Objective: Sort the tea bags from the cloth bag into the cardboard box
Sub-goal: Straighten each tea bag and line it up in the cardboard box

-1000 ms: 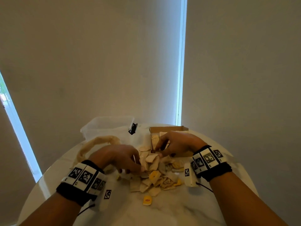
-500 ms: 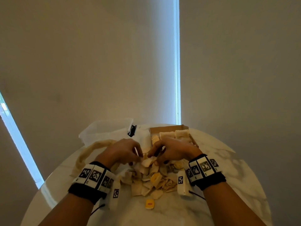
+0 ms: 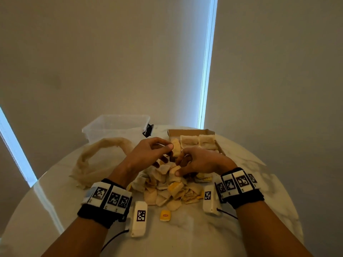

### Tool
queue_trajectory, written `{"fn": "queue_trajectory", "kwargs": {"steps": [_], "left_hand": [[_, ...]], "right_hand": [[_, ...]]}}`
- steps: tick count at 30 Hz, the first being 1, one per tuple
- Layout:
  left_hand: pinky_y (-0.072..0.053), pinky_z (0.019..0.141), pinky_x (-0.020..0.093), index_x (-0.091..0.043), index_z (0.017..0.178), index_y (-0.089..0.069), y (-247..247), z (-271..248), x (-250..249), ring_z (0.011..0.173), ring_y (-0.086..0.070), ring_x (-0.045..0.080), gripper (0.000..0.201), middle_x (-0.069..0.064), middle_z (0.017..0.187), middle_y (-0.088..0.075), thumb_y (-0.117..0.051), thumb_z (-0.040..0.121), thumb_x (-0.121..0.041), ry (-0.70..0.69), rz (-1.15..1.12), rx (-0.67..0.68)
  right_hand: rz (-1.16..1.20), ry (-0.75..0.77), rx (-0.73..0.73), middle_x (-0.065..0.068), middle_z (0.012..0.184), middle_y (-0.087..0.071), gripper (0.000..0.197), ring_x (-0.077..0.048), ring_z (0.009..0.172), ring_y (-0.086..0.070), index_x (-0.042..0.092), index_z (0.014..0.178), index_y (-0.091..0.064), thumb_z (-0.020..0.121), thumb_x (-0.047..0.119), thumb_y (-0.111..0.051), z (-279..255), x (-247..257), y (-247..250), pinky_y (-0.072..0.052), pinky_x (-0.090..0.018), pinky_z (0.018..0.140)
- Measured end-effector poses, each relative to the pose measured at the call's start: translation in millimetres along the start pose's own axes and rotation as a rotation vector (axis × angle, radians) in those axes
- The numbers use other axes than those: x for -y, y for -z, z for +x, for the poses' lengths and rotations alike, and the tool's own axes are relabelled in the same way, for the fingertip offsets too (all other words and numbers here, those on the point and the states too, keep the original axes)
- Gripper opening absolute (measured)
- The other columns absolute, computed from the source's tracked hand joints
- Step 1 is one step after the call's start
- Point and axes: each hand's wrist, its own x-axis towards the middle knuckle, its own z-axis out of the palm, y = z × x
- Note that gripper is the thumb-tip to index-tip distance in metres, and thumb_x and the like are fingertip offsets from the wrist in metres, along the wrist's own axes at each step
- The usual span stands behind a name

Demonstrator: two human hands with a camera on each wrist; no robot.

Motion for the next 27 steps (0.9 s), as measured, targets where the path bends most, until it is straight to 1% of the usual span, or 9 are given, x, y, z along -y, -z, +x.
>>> {"fn": "queue_trajectory", "kwargs": {"steps": [2, 7, 11, 13, 15, 19, 23, 25, 27], "left_hand": [[-0.061, 0.070, 0.027, -0.025, 0.119, -0.072, 3, -3, 8, 0.086, -0.078, 0.011, 0.023, -0.007, 0.097, -0.082, -0.071, 0.100, -0.036, 0.013, 0.000, -0.001], [-0.062, 0.071, 0.026, -0.026, 0.124, -0.070, 14, -9, 13, 0.089, -0.077, 0.008, 0.030, -0.008, 0.103, -0.080, -0.074, 0.097, -0.038, 0.003, -0.005, -0.032], [-0.065, 0.078, 0.030, -0.033, 0.130, -0.066, 10, -8, 12, 0.096, -0.076, 0.006, 0.044, -0.011, 0.118, -0.074, -0.076, 0.091, -0.051, -0.014, 0.064, 0.073], [-0.065, 0.076, 0.031, -0.037, 0.131, -0.066, 9, -10, 12, 0.095, -0.075, 0.004, 0.043, -0.015, 0.121, -0.072, -0.076, 0.091, -0.050, -0.023, 0.089, 0.121], [-0.065, 0.075, 0.033, -0.034, 0.128, -0.069, 9, -11, 13, 0.094, -0.076, 0.007, 0.038, -0.015, 0.117, -0.074, -0.078, 0.092, -0.043, -0.026, 0.093, 0.127], [-0.066, 0.078, 0.040, -0.022, 0.114, -0.076, 11, -9, 16, 0.089, -0.079, 0.015, 0.024, -0.001, 0.101, -0.081, -0.080, 0.092, -0.032, -0.024, 0.070, 0.050], [-0.063, 0.070, 0.029, -0.012, 0.116, -0.073, 8, -7, 16, 0.087, -0.080, 0.021, 0.025, 0.005, 0.097, -0.082, -0.079, 0.094, -0.022, 0.061, -0.041, 0.016], [-0.063, 0.073, 0.030, -0.011, 0.117, -0.072, 6, -7, 16, 0.086, -0.080, 0.022, 0.025, 0.005, 0.097, -0.082, -0.078, 0.095, -0.021, 0.076, -0.070, 0.004], [-0.064, 0.074, 0.031, -0.009, 0.117, -0.072, 7, -7, 16, 0.086, -0.080, 0.023, 0.024, 0.006, 0.096, -0.082, -0.077, 0.096, -0.019, 0.080, -0.097, -0.010]], "right_hand": [[0.084, 0.012, -0.003, 0.003, 0.116, -0.074, 0.037, -0.016, 0.106, -0.073, 0.025, 0.120, -0.068, 0.087, 0.025, -0.087, 0, -2, 0, -0.061, -0.039, 0.099], [0.277, 0.076, -0.109, -0.002, 0.111, -0.078, 0.035, -0.018, 0.099, -0.076, 0.017, 0.123, -0.069, 0.091, 0.015, -0.083, -7, -4, 4, -0.065, -0.029, 0.085], [0.422, 0.124, -0.146, -0.004, 0.110, -0.080, 0.032, -0.023, 0.103, -0.078, 0.017, 0.124, -0.069, 0.094, 0.016, -0.080, -10, -7, 3, -0.064, -0.045, 0.095], [0.469, 0.145, -0.134, -0.005, 0.112, -0.080, 0.031, -0.024, 0.105, -0.078, 0.017, 0.125, -0.069, 0.095, 0.016, -0.078, -10, -6, 2, -0.063, -0.048, 0.097], [0.519, 0.169, -0.129, -0.004, 0.114, -0.080, 0.031, -0.024, 0.106, -0.077, 0.016, 0.127, -0.068, 0.096, 0.015, -0.076, -11, -4, 1, -0.063, -0.047, 0.097], [0.566, 0.191, -0.141, -0.004, 0.115, -0.080, 0.037, -0.023, 0.106, -0.077, 0.017, 0.129, -0.067, 0.094, 0.017, -0.079, -12, 1, -2, -0.063, -0.046, 0.096], [0.498, 0.156, -0.079, 0.002, 0.120, -0.078, 0.058, -0.017, 0.110, -0.076, 0.026, 0.132, -0.066, 0.080, 0.028, -0.093, -8, -1, -7, -0.063, -0.042, 0.097], [0.481, 0.131, -0.076, 0.002, 0.120, -0.077, 0.062, -0.017, 0.110, -0.076, 0.026, 0.132, -0.065, 0.077, 0.023, -0.095, -5, -1, -9, -0.062, -0.043, 0.098], [0.484, 0.123, -0.065, 0.001, 0.118, -0.078, 0.059, -0.017, 0.109, -0.076, 0.022, 0.131, -0.066, 0.079, 0.011, -0.092, -4, 1, -10, -0.062, -0.044, 0.099]]}}
